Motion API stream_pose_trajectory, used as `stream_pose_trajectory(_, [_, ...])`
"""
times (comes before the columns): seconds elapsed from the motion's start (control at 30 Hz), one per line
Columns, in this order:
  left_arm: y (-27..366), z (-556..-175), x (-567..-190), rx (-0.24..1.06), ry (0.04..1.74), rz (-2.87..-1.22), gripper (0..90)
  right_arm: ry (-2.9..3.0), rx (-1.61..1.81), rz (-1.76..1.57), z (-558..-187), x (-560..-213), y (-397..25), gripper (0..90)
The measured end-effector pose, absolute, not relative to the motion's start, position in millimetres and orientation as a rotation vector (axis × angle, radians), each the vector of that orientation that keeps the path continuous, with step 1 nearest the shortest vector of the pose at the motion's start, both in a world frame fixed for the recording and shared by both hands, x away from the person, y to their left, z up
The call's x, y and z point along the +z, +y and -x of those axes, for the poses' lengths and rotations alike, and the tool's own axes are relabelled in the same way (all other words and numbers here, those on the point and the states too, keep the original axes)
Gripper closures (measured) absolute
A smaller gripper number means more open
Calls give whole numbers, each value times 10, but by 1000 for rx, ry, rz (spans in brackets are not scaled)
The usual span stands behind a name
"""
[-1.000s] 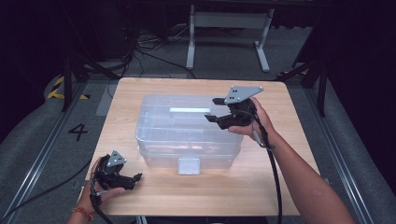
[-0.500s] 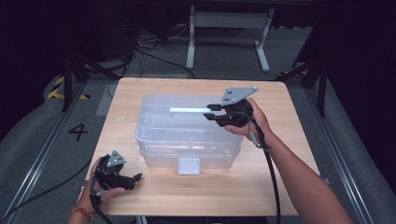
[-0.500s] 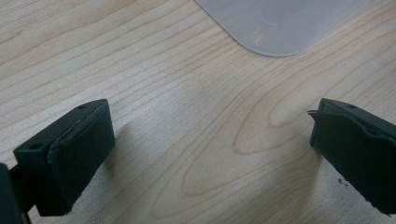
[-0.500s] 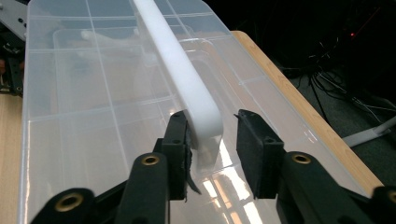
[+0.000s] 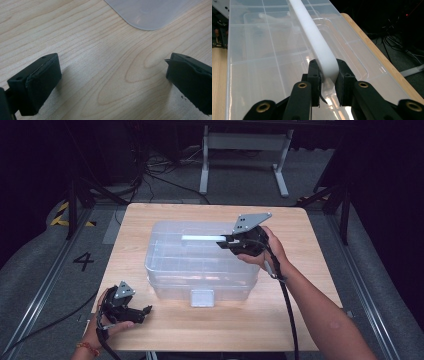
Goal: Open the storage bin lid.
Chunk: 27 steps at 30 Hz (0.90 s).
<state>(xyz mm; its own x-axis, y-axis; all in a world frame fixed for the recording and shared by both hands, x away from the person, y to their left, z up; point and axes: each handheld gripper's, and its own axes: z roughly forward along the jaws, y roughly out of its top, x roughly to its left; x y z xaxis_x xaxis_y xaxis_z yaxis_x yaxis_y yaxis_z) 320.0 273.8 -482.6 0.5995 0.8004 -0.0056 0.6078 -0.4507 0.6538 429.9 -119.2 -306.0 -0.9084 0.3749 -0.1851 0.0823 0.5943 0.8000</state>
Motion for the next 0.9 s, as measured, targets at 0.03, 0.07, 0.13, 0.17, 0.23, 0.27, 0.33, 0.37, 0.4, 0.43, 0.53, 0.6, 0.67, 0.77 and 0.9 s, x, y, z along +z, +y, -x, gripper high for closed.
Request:
stream_pose_trajectory(0.03, [2736,-3197,-4826,399,1112,-2209,2,2491,1226,-367,-4302,-3058,-1192,768])
stream_pose_trajectory(0.07, [2738,-3200,-4826,405,1109,-2210,2,2492,1227,-366,-4303,-3058,-1193,769])
stream_pose_trajectory(0.13, [2736,-3199,-4826,399,1113,-2207,3,2492,1230,-364,-4306,-3057,-1196,769])
stream_pose_trajectory(0.17, [2736,-3201,-4825,398,1112,-2208,5,2493,1235,-363,-4310,-3059,-1198,769])
stream_pose_trajectory(0.23, [2735,-3205,-4826,397,1110,-2206,5,2495,1239,-362,-4314,-3059,-1200,770])
stream_pose_trajectory(0.27, [2733,-3206,-4825,399,1115,-2202,10,2498,1240,-361,-4320,-3055,-1200,770])
stream_pose_trajectory(0.33, [2735,-3209,-4823,407,1115,-2200,26,2499,1237,-362,-4321,-3052,-1200,770])
stream_pose_trajectory(0.37, [2740,-3211,-4814,412,1123,-2196,40,2502,1233,-361,-4329,-3043,-1198,770])
stream_pose_trajectory(0.4, [2740,-3211,-4814,412,1123,-2196,58,2506,1232,-365,-4334,-3036,-1199,771])
stream_pose_trajectory(0.43, [2749,-3213,-4803,414,1130,-2188,79,2507,1230,-371,-4339,-3028,-1196,770])
stream_pose_trajectory(0.53, [2772,-3220,-4781,431,1151,-2170,176,2511,1230,-393,-4364,-2993,-1194,770])
stream_pose_trajectory(0.6, [2777,-3227,-4764,419,1168,-2158,267,2518,1240,-406,-4391,-2975,-1197,769])
stream_pose_trajectory(0.67, [2779,-3241,-4745,428,1154,-2184,299,2526,1243,-411,-4414,-2957,-1201,769])
stream_pose_trajectory(0.77, [2782,-3246,-4710,448,1129,-2188,338,2536,1244,-424,-4439,-2936,-1200,769])
stream_pose_trajectory(0.9, [2808,-3219,-4556,522,1086,-2147,393,2564,1234,-440,-4487,-2891,-1192,769])
